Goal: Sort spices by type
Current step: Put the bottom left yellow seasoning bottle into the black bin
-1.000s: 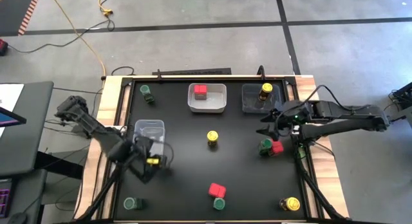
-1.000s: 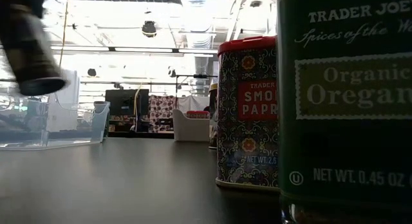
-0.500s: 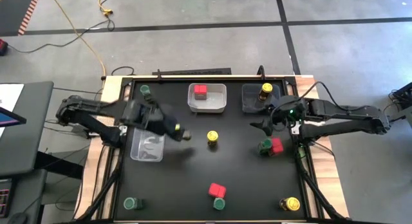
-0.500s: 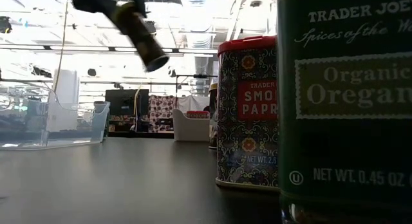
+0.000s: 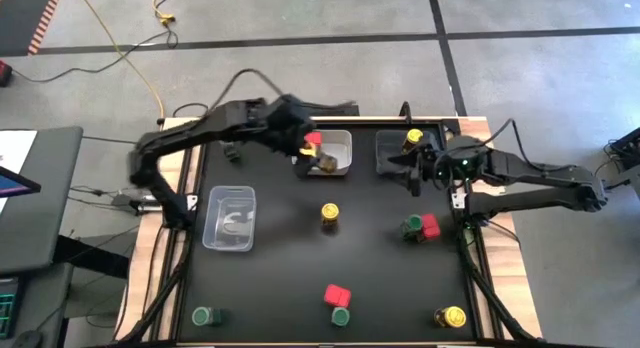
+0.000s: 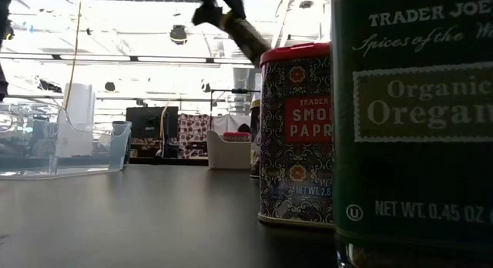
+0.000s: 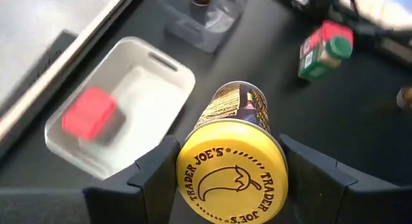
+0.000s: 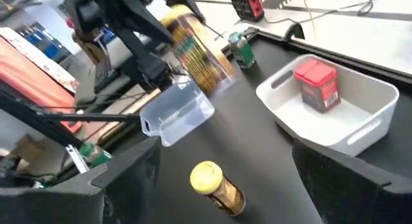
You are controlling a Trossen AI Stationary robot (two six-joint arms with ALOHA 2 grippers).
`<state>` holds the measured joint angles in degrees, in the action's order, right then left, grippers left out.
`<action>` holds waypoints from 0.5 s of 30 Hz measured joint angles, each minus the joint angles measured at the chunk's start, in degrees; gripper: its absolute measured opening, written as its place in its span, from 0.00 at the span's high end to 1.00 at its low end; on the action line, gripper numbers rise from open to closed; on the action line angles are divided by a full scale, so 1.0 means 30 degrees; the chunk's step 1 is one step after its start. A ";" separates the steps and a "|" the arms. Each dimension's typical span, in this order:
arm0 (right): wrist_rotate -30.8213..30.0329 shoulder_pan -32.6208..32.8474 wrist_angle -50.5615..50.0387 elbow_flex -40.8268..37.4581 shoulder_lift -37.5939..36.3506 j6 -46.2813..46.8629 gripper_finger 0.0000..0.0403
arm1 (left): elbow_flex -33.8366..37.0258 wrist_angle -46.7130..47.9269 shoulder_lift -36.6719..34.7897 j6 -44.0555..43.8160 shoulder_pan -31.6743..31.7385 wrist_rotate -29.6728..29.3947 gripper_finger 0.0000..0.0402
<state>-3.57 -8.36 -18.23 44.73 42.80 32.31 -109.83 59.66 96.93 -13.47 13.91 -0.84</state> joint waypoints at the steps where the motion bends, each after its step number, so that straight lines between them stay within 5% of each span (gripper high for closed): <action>1: -0.0029 0.0127 -0.0678 0.0570 0.0094 0.0124 0.08 | -0.1107 0.0572 0.0862 0.0756 0.0009 0.0200 0.42; 8: -0.2934 0.1830 -0.8604 0.4386 0.1390 -0.1252 0.16 | -0.8467 0.4821 0.6310 0.3565 -0.0183 0.0266 0.42; 15: -0.3582 0.2392 -0.9206 0.3068 0.1737 -0.1952 0.20 | -0.7522 0.3101 0.7210 0.3044 -0.0675 0.0870 0.42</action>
<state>-14.32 -1.18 -45.85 53.94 48.01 26.45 -132.40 68.97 118.57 -4.34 11.88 1.77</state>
